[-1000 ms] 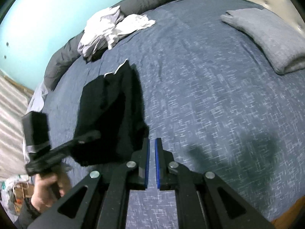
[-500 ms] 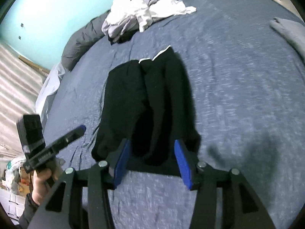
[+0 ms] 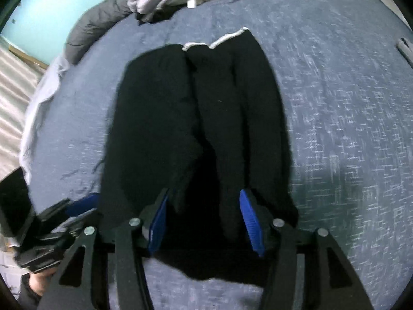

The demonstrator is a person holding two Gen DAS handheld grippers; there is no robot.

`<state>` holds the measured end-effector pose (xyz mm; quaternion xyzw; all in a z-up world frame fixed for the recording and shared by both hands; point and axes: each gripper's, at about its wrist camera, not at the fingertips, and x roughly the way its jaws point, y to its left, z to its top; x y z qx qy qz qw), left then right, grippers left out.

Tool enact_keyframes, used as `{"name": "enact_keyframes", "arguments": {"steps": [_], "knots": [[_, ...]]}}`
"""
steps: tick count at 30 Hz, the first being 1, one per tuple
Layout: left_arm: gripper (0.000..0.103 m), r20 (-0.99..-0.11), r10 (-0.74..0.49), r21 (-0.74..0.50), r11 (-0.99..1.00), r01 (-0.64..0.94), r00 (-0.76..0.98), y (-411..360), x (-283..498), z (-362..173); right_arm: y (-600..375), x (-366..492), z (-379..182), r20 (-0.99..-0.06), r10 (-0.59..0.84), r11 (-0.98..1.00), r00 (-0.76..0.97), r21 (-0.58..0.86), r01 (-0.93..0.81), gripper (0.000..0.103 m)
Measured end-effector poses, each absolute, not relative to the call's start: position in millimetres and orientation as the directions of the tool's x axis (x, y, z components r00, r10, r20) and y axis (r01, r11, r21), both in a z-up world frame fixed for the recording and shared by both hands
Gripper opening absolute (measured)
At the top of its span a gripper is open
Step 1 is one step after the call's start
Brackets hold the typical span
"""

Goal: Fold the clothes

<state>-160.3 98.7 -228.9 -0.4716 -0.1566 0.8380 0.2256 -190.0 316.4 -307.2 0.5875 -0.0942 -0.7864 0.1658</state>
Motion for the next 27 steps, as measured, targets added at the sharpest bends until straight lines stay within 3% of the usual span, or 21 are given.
{"name": "enact_keyframes", "arguments": {"steps": [2,4,6,17,24,27], "knots": [[0.039,-0.72,0.526,-0.475,-0.849,-0.231,-0.453,99,-160,-231,318,-188,-308,-0.885,-0.384,-0.922,-0.263,0.352,0.158,0.047],[0.039,-0.722,0.524,-0.472,-0.85,-0.232,-0.452,100,-161,-233,320,-186,-308,-0.878,-0.395,-0.917,-0.271,0.361,0.168,0.023],[0.039,-0.724,0.519,-0.466,-0.854,-0.232,-0.454,102,-162,-233,319,-183,-302,-0.869,-0.405,-0.912,-0.284,0.36,0.196,0.009],[0.038,-0.739,0.507,-0.428,-0.862,-0.273,-0.443,117,-159,-223,343,-156,-244,-0.837,-0.366,-0.923,-0.406,0.272,0.272,0.007],[0.038,-0.757,0.501,-0.412,-0.864,-0.29,-0.418,126,-158,-225,355,-154,-312,-0.884,-0.372,-0.926,-0.282,0.332,0.18,0.007],[0.038,-0.761,0.497,-0.407,-0.866,-0.289,-0.416,122,-157,-224,355,-157,-317,-0.888,-0.38,-0.922,-0.258,0.339,0.19,0.007]]}}
